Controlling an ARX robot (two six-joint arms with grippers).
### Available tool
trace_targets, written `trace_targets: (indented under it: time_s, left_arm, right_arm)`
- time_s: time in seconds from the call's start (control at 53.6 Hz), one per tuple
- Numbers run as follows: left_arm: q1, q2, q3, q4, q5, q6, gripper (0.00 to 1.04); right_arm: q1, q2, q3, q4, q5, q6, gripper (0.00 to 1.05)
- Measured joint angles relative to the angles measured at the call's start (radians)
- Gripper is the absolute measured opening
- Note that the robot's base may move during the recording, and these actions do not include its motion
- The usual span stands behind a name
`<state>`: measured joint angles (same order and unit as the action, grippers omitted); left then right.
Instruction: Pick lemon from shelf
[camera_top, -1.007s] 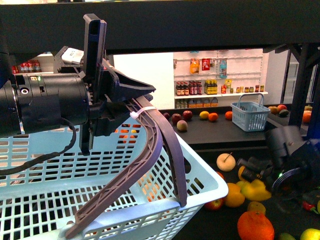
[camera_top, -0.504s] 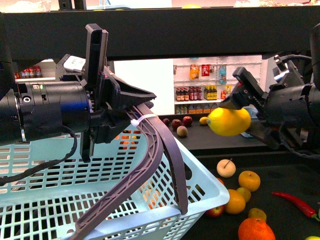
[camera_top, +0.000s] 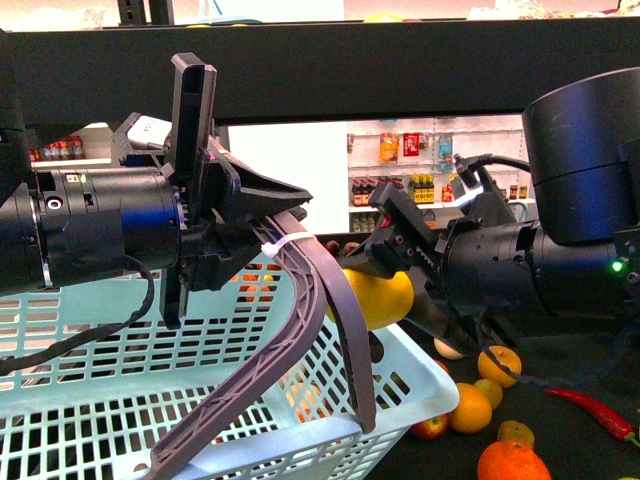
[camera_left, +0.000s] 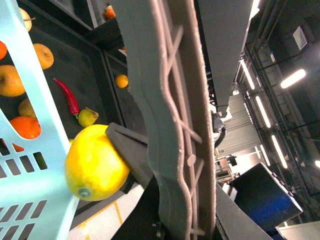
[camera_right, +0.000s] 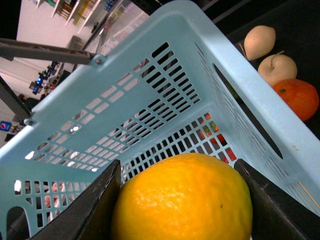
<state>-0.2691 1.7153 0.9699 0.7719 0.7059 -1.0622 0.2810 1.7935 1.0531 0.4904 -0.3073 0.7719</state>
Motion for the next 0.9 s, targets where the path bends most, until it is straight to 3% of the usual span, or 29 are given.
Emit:
trace_targets:
  time_s: [0.28,0.504,0.746,0.896]
  left_arm:
    - [0.0,0.0,0.0,0.0,0.0,0.0,0.1]
    - [0.0,0.0,0.0,0.0,0.0,-0.002,0.1]
    - [0.0,0.002,0.001,-0.002,-0.001,0.0,0.1]
    - [0.0,0.002,0.0,-0.002,0.0,0.0,0.1]
  right_arm:
    - [0.03,0.019,-0.016,0.025,-0.004,-0.034,0.62]
    - [0.04,0.019,-0.026,0.062,-0.028,-0.054,0.99]
    - [0.013,0.02,-0.029,0.093,-0.042,-0.051,0.97]
    - [-0.089,0.082,0.017,0.124,0.012,-0.069,0.97]
